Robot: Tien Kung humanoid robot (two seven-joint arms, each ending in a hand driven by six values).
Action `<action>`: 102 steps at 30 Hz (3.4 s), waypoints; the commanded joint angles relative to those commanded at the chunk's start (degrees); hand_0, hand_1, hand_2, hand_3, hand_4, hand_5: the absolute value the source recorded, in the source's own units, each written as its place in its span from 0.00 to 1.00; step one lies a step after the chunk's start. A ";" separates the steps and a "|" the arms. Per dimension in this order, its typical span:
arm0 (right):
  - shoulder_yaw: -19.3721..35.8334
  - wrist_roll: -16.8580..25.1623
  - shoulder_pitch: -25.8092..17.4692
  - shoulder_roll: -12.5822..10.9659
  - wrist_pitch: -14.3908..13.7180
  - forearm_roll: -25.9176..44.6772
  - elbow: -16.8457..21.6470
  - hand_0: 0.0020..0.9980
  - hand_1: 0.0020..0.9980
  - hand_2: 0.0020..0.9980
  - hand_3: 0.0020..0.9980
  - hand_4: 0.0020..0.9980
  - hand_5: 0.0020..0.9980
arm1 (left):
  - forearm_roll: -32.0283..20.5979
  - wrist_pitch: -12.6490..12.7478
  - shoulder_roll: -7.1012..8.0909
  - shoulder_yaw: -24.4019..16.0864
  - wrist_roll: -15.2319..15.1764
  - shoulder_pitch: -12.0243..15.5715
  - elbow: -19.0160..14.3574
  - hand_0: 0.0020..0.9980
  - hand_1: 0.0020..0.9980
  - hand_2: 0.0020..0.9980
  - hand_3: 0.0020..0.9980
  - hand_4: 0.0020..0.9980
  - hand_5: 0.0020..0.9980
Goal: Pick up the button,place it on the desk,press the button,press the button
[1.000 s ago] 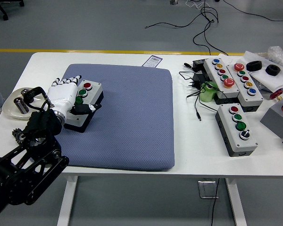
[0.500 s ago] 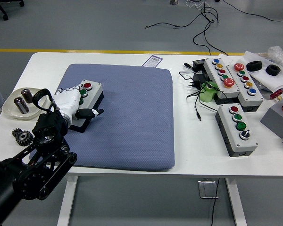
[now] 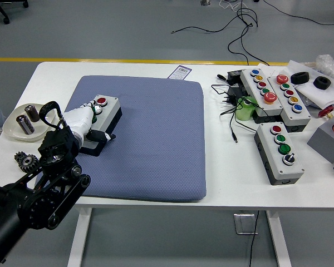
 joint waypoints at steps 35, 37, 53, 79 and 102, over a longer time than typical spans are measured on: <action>0.88 -0.08 0.10 0.00 -0.06 -0.98 0.00 0.52 0.67 0.70 0.62 0.30 0.14 | 0.00 12.55 3.12 3.30 0.00 -0.08 5.11 0.01 0.00 0.00 0.18 0.93 0.30; 0.89 -0.09 0.11 0.00 -0.06 -0.99 0.00 0.52 0.67 0.70 0.62 0.30 0.14 | 0.00 13.70 3.53 3.99 0.00 -0.18 5.37 0.02 0.00 0.00 0.08 0.93 0.30; 0.83 -0.06 0.33 0.00 -0.05 -0.95 0.00 0.52 0.67 0.70 0.62 0.30 0.14 | 0.00 22.39 7.72 11.71 -13.63 -1.44 5.11 0.03 0.00 0.00 0.04 0.86 0.29; -0.42 -0.21 0.60 0.00 0.04 -0.01 0.00 0.51 0.67 0.70 0.62 0.30 0.14 | -14.09 26.44 15.89 27.01 -54.33 -9.48 7.34 0.03 0.00 0.00 0.04 0.84 0.26; -1.02 -0.17 0.66 0.00 0.10 0.05 0.00 0.51 0.67 0.70 0.62 0.30 0.14 | -5.14 30.65 15.22 32.74 -53.37 -12.66 12.20 0.03 0.00 0.00 0.10 0.84 0.29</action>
